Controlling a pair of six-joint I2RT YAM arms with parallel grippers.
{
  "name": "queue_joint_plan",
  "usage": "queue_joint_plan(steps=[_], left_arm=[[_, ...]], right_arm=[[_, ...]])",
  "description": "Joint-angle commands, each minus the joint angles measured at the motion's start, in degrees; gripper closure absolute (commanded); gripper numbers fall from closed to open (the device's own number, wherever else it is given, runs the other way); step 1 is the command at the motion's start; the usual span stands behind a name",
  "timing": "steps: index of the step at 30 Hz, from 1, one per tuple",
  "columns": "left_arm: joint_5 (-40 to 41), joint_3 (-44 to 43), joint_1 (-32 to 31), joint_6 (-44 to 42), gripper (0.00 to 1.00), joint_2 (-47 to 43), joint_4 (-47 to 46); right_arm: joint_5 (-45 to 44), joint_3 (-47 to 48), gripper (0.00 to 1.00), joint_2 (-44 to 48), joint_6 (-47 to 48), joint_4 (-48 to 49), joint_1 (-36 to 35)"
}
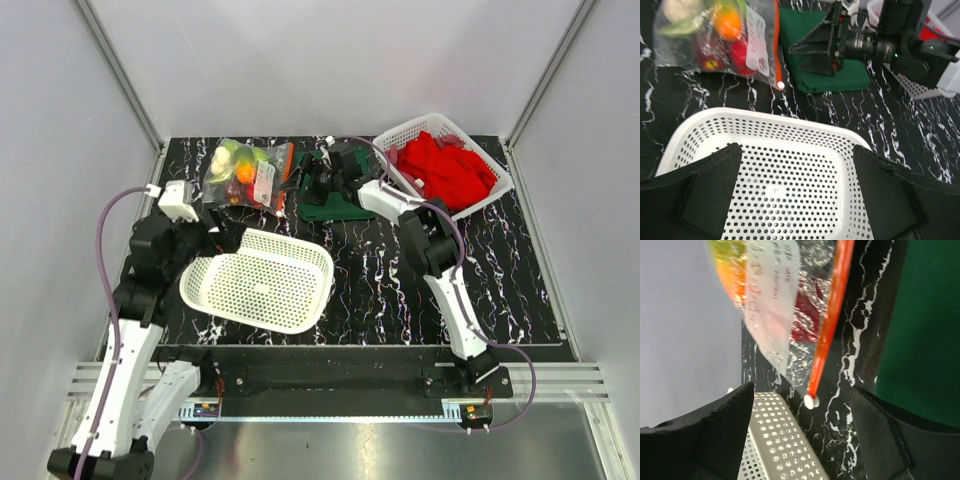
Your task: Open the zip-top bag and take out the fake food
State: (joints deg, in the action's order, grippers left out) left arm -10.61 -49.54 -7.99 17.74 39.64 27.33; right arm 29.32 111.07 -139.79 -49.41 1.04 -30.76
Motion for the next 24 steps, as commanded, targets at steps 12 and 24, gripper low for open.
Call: queue_joint_plan(steps=[12,24], left_arm=[[-12.9,-7.8,-0.2,-3.6,0.2,7.5,-3.0],[-5.2,-7.9,-0.2,-13.1,0.21,13.6,-1.1]], right_arm=[[5.4,11.0,0.38,-9.6,-4.2,2.7,-3.4],[6.5,14.4,0.88,-7.5,-17.5,5.2,-3.8]])
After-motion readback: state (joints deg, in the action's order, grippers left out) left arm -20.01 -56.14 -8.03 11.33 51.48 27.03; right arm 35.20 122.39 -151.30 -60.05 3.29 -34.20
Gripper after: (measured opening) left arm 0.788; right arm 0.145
